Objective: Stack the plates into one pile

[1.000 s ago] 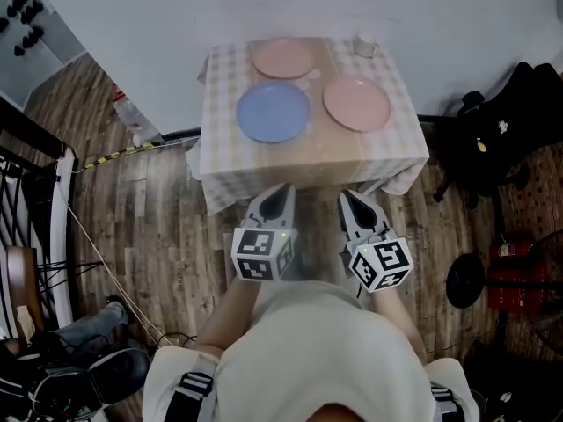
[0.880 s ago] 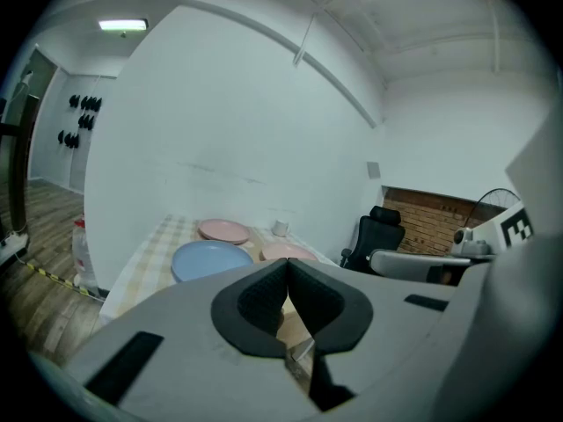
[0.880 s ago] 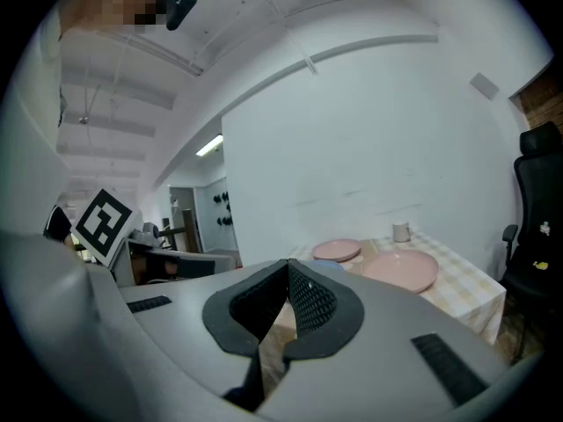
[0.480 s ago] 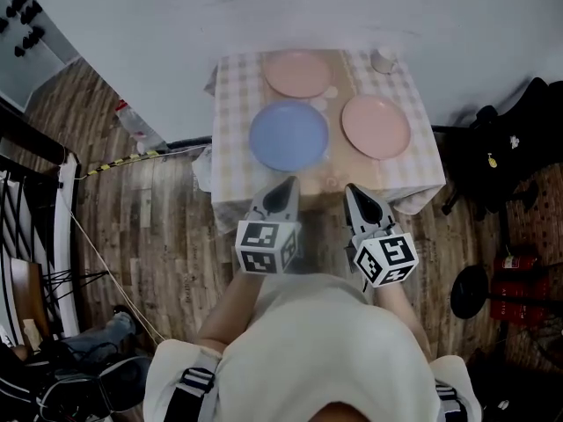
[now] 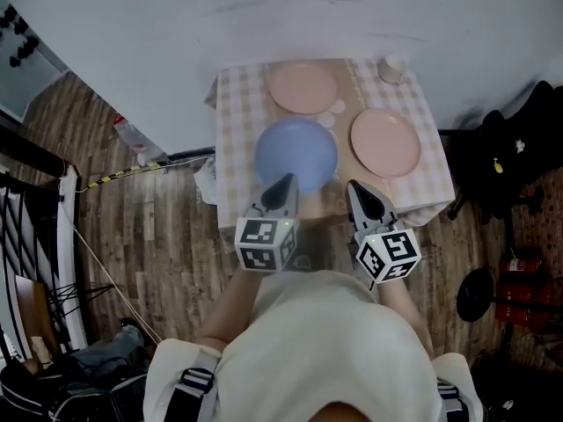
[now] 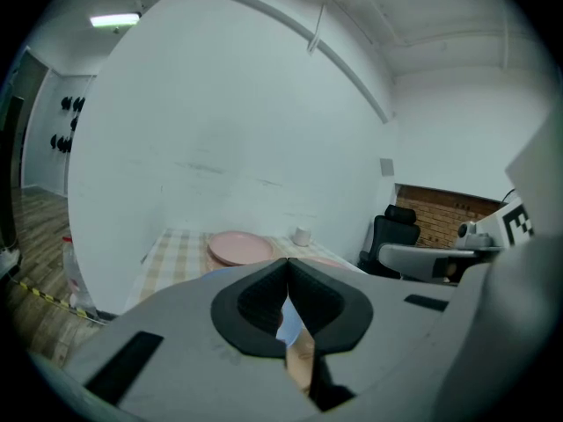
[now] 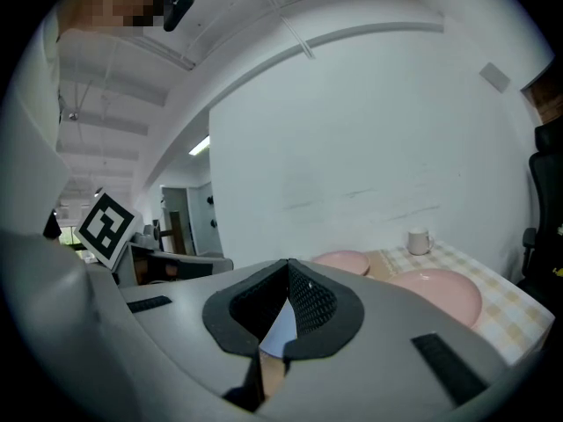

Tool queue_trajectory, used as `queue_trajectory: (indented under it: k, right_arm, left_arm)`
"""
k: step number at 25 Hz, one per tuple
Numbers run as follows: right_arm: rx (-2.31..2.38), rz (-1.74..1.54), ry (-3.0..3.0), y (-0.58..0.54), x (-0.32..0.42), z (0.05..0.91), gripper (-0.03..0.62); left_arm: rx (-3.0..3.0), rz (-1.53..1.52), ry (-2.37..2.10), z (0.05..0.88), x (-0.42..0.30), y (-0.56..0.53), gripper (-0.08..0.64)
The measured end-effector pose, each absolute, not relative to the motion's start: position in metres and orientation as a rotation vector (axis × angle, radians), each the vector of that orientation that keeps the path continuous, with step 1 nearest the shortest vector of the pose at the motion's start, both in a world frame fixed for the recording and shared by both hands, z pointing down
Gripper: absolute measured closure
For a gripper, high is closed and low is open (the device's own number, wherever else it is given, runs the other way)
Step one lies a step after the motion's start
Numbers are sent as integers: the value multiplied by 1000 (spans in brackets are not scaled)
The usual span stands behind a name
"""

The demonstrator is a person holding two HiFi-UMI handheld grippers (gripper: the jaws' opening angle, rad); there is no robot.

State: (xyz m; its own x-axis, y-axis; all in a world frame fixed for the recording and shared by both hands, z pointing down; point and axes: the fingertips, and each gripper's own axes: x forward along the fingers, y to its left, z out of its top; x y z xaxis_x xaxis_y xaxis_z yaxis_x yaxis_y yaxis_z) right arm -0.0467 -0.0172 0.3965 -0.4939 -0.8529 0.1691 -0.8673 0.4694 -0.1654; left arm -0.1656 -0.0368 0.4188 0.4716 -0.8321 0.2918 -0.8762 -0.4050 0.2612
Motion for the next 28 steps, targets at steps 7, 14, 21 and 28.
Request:
queue_trajectory:
  k: [7,14,21,28]
  right_arm:
    - [1533,373,-2619,-44,-52,410,592]
    - [1483,401,-2595,-67,-52,430,592]
    - [1395,425,-2583,-96,-55,455,592]
    - [1347,442,-2531,-126,-52,480,592]
  left_arm:
    - [2302,183,-1471,435,-184,-59,557]
    - [2197,179,-1546,454,-206,-74,557]
    - [2079,202,-1624,484,-229,-94,557]
    - [1989,275,-1646,518,-241,-109,557]
